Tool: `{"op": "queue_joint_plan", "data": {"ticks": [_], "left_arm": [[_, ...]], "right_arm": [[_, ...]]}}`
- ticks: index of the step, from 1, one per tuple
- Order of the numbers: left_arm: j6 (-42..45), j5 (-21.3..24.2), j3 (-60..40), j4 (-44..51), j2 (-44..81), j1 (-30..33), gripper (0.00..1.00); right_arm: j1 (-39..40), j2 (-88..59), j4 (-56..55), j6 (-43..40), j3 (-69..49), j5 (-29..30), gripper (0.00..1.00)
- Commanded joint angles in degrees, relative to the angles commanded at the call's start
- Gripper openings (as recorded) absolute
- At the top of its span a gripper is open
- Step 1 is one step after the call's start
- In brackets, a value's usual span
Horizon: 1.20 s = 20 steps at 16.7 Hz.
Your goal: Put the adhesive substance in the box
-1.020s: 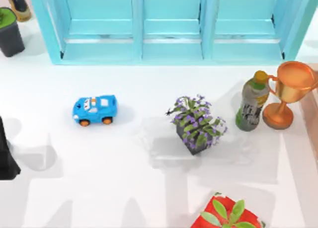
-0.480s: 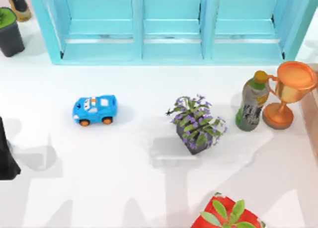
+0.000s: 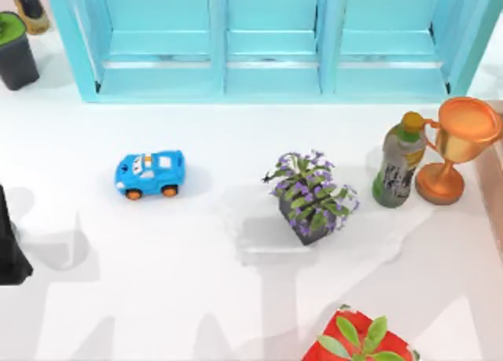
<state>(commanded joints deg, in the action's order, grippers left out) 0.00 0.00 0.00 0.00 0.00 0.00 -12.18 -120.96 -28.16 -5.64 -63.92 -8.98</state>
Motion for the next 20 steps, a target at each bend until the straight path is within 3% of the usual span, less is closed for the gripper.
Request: {"op": "queue_joint_plan", "data": {"ticks": [11, 20], "left_arm": [[0.0, 0.0, 0.0, 0.0, 0.0, 0.0, 1.00], [0.0, 0.0, 0.0, 0.0, 0.0, 0.0, 1.00]], "right_arm": [[0.2, -16.1, 6.9, 0.2, -23.4, 0.9, 1.00], [1.5, -21.3, 4.1, 0.7, -25.3, 1.9, 1.00]]}}
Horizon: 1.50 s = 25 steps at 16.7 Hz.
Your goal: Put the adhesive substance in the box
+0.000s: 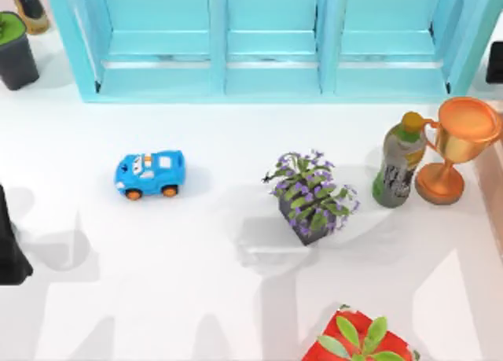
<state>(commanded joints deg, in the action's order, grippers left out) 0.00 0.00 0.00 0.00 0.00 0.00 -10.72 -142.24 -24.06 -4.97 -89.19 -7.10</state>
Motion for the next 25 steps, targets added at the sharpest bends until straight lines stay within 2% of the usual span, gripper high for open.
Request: {"op": "queue_joint_plan", "data": {"ticks": [13, 25], "left_arm": [[0.0, 0.0, 0.0, 0.0, 0.0, 0.0, 1.00], [0.0, 0.0, 0.0, 0.0, 0.0, 0.0, 1.00]], "right_arm": [[0.0, 0.0, 0.0, 0.0, 0.0, 0.0, 0.02], [-0.7, 1.1, 1.6, -0.8, -0.7, -0.8, 0.00]]}}
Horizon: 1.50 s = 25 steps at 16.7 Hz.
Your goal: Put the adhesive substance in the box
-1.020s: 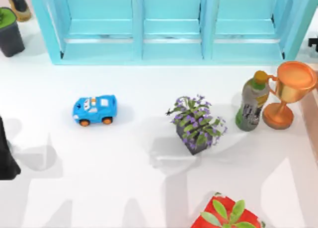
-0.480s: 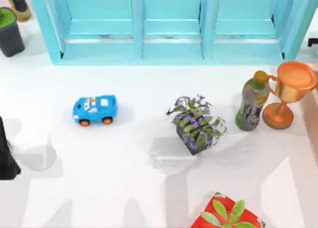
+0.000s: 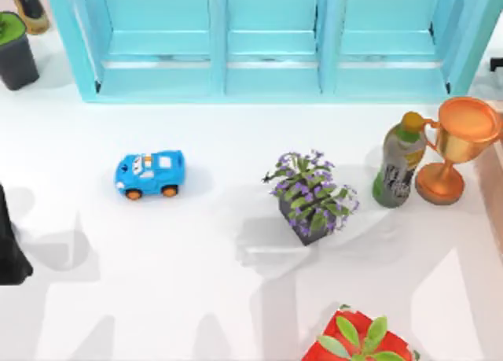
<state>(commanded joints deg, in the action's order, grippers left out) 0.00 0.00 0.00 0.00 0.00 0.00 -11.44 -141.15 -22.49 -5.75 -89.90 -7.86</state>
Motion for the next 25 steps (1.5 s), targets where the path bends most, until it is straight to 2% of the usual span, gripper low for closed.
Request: {"op": "queue_joint_plan", "data": {"ticks": [5, 10, 18, 21, 25], "left_arm": [[0.0, 0.0, 0.0, 0.0, 0.0, 0.0, 1.00], [0.0, 0.0, 0.0, 0.0, 0.0, 0.0, 1.00], [0.0, 0.0, 0.0, 0.0, 0.0, 0.0, 1.00], [0.0, 0.0, 0.0, 0.0, 0.0, 0.0, 1.00], [0.0, 0.0, 0.0, 0.0, 0.0, 0.0, 1.00]], "right_arm": [[-1.2, 3.1, 7.2, -2.1, -0.2, -2.4, 0.00], [-0.9, 8.0, 13.8, -0.3, -2.0, -0.4, 0.00], [0.3, 10.5, 14.7, 0.8, -4.0, 0.5, 0.00], [-2.0, 11.1, 16.2, -2.8, -3.6, -2.6, 0.00], [-8.4, 14.2, 22.1, -16.0, -2.9, -12.8, 0.00]]}}
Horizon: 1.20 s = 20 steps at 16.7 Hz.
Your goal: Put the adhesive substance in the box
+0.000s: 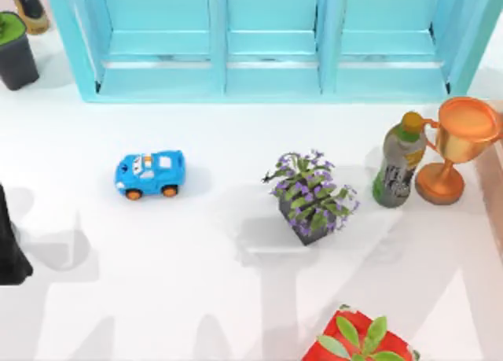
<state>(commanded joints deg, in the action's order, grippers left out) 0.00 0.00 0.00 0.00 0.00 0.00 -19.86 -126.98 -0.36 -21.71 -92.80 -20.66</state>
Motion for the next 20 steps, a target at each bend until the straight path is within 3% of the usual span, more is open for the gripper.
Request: {"op": "queue_joint_plan", "data": {"ticks": [7, 12, 16, 20], "left_arm": [[0.0, 0.0, 0.0, 0.0, 0.0, 0.0, 1.00], [0.0, 0.0, 0.0, 0.0, 0.0, 0.0, 1.00], [0.0, 0.0, 0.0, 0.0, 0.0, 0.0, 1.00], [0.0, 0.0, 0.0, 0.0, 0.0, 0.0, 1.00]], "right_arm": [[-15.2, 10.2, 26.2, -40.3, 9.6, -23.2, 0.00], [-25.1, 18.6, 47.8, -67.2, 22.6, -34.8, 0.00], [-30.4, 24.5, 59.0, -78.5, 29.4, -40.2, 0.00], [-31.7, 26.3, 61.3, -80.8, 31.0, -41.7, 0.00]]}}
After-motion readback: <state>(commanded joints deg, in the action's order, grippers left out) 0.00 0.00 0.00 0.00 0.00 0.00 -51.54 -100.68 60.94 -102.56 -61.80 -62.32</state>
